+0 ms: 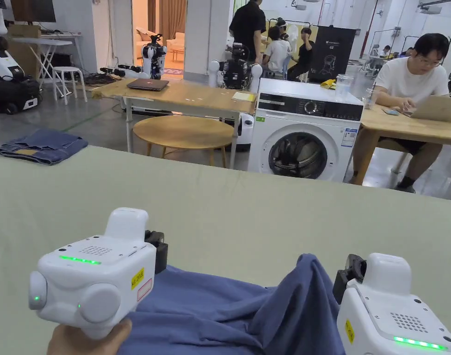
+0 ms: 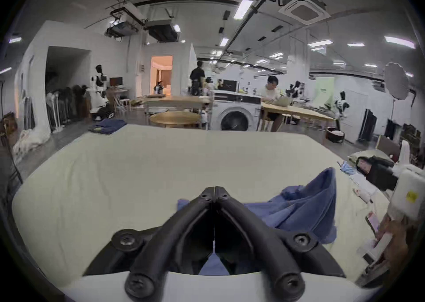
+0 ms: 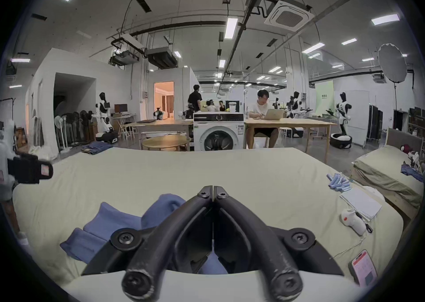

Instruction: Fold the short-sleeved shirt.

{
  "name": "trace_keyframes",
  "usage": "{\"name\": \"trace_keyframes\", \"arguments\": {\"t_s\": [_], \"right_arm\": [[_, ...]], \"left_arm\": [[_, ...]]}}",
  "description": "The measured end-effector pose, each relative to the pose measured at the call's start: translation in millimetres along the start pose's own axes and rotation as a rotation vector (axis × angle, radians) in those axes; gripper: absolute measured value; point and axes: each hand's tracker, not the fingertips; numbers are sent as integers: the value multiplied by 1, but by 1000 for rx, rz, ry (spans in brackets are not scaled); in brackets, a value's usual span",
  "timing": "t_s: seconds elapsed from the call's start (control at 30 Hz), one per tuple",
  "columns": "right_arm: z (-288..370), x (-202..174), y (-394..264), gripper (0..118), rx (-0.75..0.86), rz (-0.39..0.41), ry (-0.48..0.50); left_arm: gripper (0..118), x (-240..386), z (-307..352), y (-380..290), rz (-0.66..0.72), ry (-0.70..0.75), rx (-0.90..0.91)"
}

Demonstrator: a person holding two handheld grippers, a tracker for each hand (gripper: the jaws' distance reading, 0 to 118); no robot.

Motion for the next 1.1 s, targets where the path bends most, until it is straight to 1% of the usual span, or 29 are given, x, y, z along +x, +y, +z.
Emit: {"name": "trace_keyframes", "arguments": {"t_s": [0.1,0.23,0.33,0.37,0.43,0.47,0.53,0.6,0.63,0.67,0.7,0.77,0.8,0.83,0.87,0.9,0.93,0.97,1.0,1.03,1.07,1.1], "right_arm": [[-6,-1,-2,0,-17,-10,8],[-10,1,-6,0,-39,-1,11],[-13,8,-9,0,-53,10,3],[-14,11,-11,0,-60,12,-3],[-17,18,-14,0,-73,15,-13],[-17,22,-16,0,-80,17,-18],[-19,29,-19,0,-97,22,-32],[-19,37,-22,0,-112,28,-43],[-19,40,-24,0,-120,33,-50],[-19,44,-26,0,-129,42,-57],[-19,47,-28,0,-133,47,-64],[-18,53,-32,0,-145,57,-74],[-18,56,-33,0,-152,62,-78],[-18,59,-35,0,-159,66,-82],[-19,62,-37,0,-167,71,-90],[-18,64,-39,0,-175,71,-95],[-19,67,-40,0,-183,68,-99],[-20,69,-42,0,-192,62,-104],[-21,71,-43,0,-199,56,-106],[-22,72,-44,0,-205,50,-105],[-23,73,-46,0,-210,49,-107],[-24,73,-46,0,-217,51,-109]], "left_arm": [[0,-18,-25,1,-11,69,-58],[0,-48,-80,12,83,28,-221],[0,-64,-128,16,85,6,-320],[2,-66,-144,16,88,-8,-379],[17,-70,-173,13,97,-28,-446],[22,-72,-188,11,107,-49,-486],[24,-72,-211,5,114,-22,-539],[36,-73,-233,-1,130,-18,-567],[52,-74,-243,-6,144,-8,-578],[74,-74,-253,-10,164,26,-608],[81,-74,-261,-13,180,34,-619],[81,-72,-275,-21,218,42,-655],[81,-70,-278,-26,214,45,-676],[81,-63,-277,-29,171,65,-679],[77,-54,-272,-29,86,83,-657],[70,-47,-268,-29,34,111,-640],[57,-40,-263,-30,12,105,-631],[30,-37,-258,-30,11,69,-617],[7,-35,-254,-29,19,37,-612],[3,-35,-252,-29,37,-20,-624],[3,-36,-248,-30,51,-20,-627],[3,-34,-243,-30,32,-20,-624]]}}
